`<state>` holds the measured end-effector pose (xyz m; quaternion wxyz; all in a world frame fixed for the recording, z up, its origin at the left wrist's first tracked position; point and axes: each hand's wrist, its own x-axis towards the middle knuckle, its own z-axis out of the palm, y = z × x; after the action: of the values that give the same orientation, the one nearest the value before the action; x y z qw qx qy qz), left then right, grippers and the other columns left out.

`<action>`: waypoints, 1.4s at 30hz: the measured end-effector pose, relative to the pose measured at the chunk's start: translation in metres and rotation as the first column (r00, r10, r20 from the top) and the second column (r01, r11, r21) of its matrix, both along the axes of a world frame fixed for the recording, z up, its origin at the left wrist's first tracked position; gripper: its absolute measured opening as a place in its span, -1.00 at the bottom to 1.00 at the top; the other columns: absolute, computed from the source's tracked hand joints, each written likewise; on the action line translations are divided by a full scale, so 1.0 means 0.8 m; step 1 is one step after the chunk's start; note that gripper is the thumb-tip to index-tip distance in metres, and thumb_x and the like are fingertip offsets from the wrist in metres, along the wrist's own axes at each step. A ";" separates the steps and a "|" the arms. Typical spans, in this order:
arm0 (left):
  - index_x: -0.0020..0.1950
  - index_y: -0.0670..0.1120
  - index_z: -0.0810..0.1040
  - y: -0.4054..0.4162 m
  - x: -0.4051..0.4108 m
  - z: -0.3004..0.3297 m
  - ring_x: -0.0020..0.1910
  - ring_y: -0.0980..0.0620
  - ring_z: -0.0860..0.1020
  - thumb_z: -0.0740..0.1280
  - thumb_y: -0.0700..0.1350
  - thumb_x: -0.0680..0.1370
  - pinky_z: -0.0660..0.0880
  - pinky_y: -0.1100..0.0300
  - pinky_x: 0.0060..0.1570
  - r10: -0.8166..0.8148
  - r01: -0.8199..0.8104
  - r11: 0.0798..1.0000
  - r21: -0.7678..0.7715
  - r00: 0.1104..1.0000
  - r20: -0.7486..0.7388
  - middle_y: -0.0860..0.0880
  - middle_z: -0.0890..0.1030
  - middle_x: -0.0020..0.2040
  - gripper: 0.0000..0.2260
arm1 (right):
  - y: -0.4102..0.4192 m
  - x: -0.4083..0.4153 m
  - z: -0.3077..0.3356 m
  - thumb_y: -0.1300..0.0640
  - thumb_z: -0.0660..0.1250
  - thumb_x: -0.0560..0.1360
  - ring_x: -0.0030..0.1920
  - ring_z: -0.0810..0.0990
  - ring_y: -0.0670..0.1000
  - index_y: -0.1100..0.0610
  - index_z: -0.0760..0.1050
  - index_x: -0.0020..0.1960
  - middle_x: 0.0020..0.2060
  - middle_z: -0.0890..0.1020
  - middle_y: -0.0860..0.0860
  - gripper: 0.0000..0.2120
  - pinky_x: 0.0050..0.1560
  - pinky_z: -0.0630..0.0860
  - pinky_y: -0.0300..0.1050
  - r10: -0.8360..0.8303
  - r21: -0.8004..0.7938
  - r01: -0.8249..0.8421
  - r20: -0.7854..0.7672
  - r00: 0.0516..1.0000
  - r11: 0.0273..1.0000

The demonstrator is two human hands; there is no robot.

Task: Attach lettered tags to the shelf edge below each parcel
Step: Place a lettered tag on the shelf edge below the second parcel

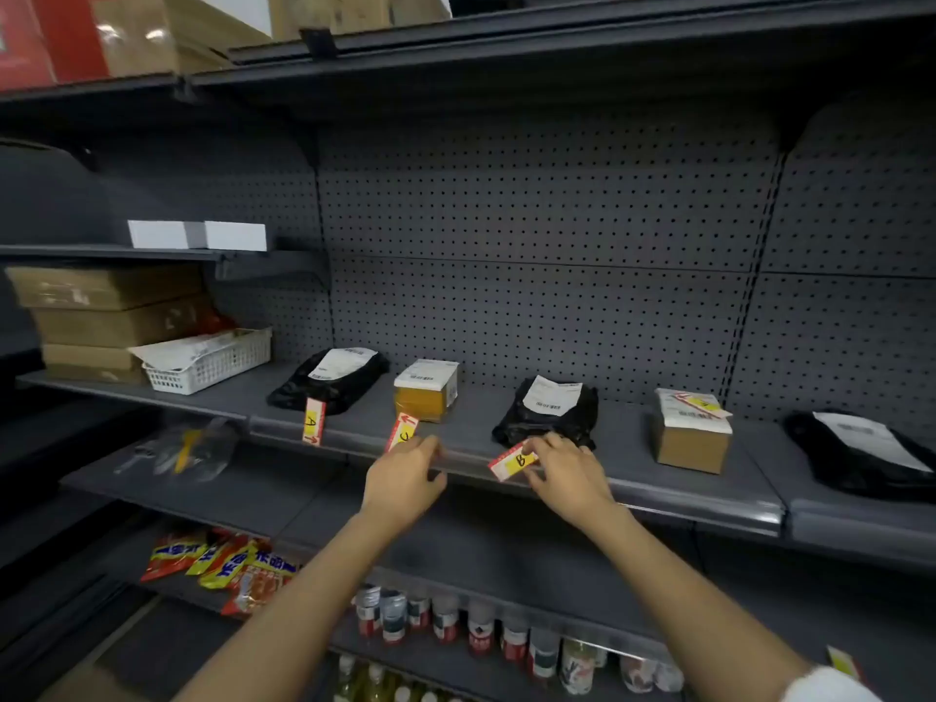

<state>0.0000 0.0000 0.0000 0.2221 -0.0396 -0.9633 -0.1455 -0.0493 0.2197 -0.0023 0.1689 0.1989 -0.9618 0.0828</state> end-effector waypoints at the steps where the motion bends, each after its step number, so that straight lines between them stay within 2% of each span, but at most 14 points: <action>1: 0.04 -0.03 0.44 -0.001 -0.012 0.000 -0.03 -0.03 0.54 0.33 -0.06 0.46 0.52 0.09 -0.15 -0.004 0.004 1.000 -0.006 1.000 0.003 -0.01 0.58 0.01 -0.81 | -0.001 -0.012 -0.001 0.06 0.24 0.51 0.20 0.47 0.08 0.04 0.37 0.24 0.18 0.50 0.03 -0.69 0.17 0.38 -0.02 -0.008 -0.001 0.008 0.017 1.000 1.000; 5: 0.05 -0.05 0.45 -0.026 -0.060 0.001 -0.02 -0.08 0.54 0.32 -0.12 0.44 0.50 0.07 -0.14 0.044 -0.044 0.999 0.021 0.999 0.000 -0.06 0.57 0.01 -0.80 | -0.009 -0.061 -0.003 0.07 0.24 0.52 0.21 0.47 0.12 0.09 0.33 0.29 0.22 0.48 0.07 -0.64 0.21 0.38 0.03 -0.096 0.012 0.095 0.064 0.993 0.995; 8: 0.07 -0.06 0.43 -0.060 -0.091 -0.001 0.01 -0.12 0.53 0.33 -0.09 0.45 0.47 0.07 -0.15 0.100 -0.100 0.995 0.004 0.995 0.025 -0.09 0.55 0.00 -0.78 | -0.021 -0.091 -0.005 0.07 0.17 0.55 0.12 0.54 0.11 0.11 0.47 0.14 0.12 0.56 0.08 -0.77 0.16 0.38 -0.01 -0.099 0.099 0.094 0.042 0.994 0.991; 10: 0.10 -0.08 0.40 -0.082 -0.109 -0.002 0.06 -0.13 0.51 0.35 -0.08 0.45 0.48 0.03 -0.10 0.126 -0.125 0.992 -0.012 0.990 0.060 -0.11 0.52 0.04 -0.73 | -0.035 -0.107 0.002 0.03 0.18 0.56 0.03 0.59 0.10 0.09 0.51 0.05 0.03 0.63 0.06 -0.80 0.08 0.41 -0.04 -0.059 0.051 0.060 -0.015 0.998 0.997; 14: 0.20 -0.08 0.39 -0.109 -0.145 0.001 0.12 -0.11 0.48 0.35 -0.09 0.44 0.49 0.03 0.02 0.136 -0.128 0.989 -0.070 0.981 0.135 -0.11 0.49 0.13 -0.65 | -0.088 -0.128 0.035 0.02 0.19 0.57 -0.13 0.63 0.11 0.06 0.44 0.00 -0.12 0.69 0.04 -0.86 -0.08 0.41 -0.08 0.029 -0.168 -0.049 -0.121 0.992 0.985; 16: 0.23 -0.08 0.39 -0.113 -0.162 0.000 0.12 -0.12 0.48 0.36 -0.07 0.45 0.48 0.02 0.06 0.100 -0.084 0.992 -0.099 0.981 0.167 -0.12 0.49 0.14 -0.62 | -0.121 -0.137 0.049 0.02 0.19 0.57 -0.14 0.63 0.08 0.05 0.43 0.00 -0.11 0.69 0.02 -0.88 -0.04 0.42 -0.08 0.061 -0.182 -0.087 -0.142 0.988 0.979; 19: 0.13 -0.11 0.47 -0.114 -0.181 -0.004 0.10 -0.13 0.49 0.35 -0.06 0.45 0.47 0.02 0.03 0.002 0.019 0.993 -0.117 0.984 0.180 -0.14 0.52 0.12 -0.71 | -0.158 -0.151 0.052 0.01 0.19 0.57 -0.09 0.64 0.08 0.05 0.43 0.03 -0.05 0.68 0.00 -0.87 0.10 0.46 -0.01 0.081 -0.162 -0.107 -0.156 0.984 0.981; 24: -0.12 -0.11 0.57 -0.131 -0.191 -0.019 -0.01 -0.14 0.57 0.36 -0.08 0.42 0.48 0.07 -0.11 -0.057 0.106 0.978 -0.178 0.964 0.259 -0.15 0.63 -0.04 -0.88 | -0.183 -0.162 0.037 -0.02 0.21 0.56 -0.09 0.63 0.08 0.04 0.44 0.04 -0.05 0.69 -0.01 -0.85 0.12 0.44 -0.01 0.109 -0.165 -0.127 -0.116 0.987 0.978; 28: -0.09 -0.14 0.57 -0.146 -0.192 -0.026 -0.01 -0.18 0.57 0.37 -0.10 0.43 0.47 0.05 -0.08 -0.062 0.132 0.959 -0.252 0.961 0.269 -0.17 0.64 -0.04 -0.86 | -0.204 -0.162 0.026 -0.04 0.23 0.54 -0.13 0.64 0.05 0.00 0.45 0.01 -0.13 0.69 -0.04 -0.87 0.02 0.50 -0.02 0.180 -0.168 -0.183 -0.030 0.983 0.969; 32: -0.04 -0.16 0.57 -0.155 -0.192 -0.026 -0.02 -0.18 0.57 0.41 -0.02 0.43 0.47 0.05 -0.07 -0.075 0.150 0.954 -0.258 0.958 0.277 -0.17 0.65 -0.03 -0.77 | -0.221 -0.167 0.015 -0.04 0.24 0.54 -0.19 0.63 0.02 -0.02 0.45 -0.03 -0.18 0.68 -0.06 -0.89 -0.04 0.45 -0.11 0.184 -0.177 -0.192 -0.060 0.981 0.965; 39: -0.04 -0.17 0.54 -0.148 -0.189 -0.029 -0.02 -0.15 0.57 0.39 -0.03 0.45 0.32 0.03 0.22 -0.017 0.080 0.928 -0.363 0.985 0.174 -0.16 0.66 -0.04 -0.77 | -0.227 -0.181 -0.002 -0.07 0.21 0.55 -0.15 0.62 0.07 -0.01 0.44 0.01 -0.12 0.69 -0.04 -0.85 0.09 0.47 -0.05 0.130 -0.132 -0.141 -0.086 0.988 0.981; 42: -0.06 -0.14 0.60 -0.154 -0.192 -0.029 0.00 -0.12 0.56 0.41 -0.01 0.42 0.31 0.06 0.19 -0.004 0.062 0.949 -0.309 0.983 0.185 -0.13 0.66 -0.05 -0.78 | -0.228 -0.181 -0.003 -0.07 0.22 0.55 -0.15 0.62 0.08 0.00 0.45 0.01 -0.11 0.69 -0.03 -0.84 0.08 0.46 -0.04 0.117 -0.181 -0.133 -0.097 0.988 0.974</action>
<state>-0.1536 -0.1229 -0.0236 0.1217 -0.0770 -0.9896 0.0026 -0.1945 0.0375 -0.0043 0.2225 0.2455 -0.9272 0.1747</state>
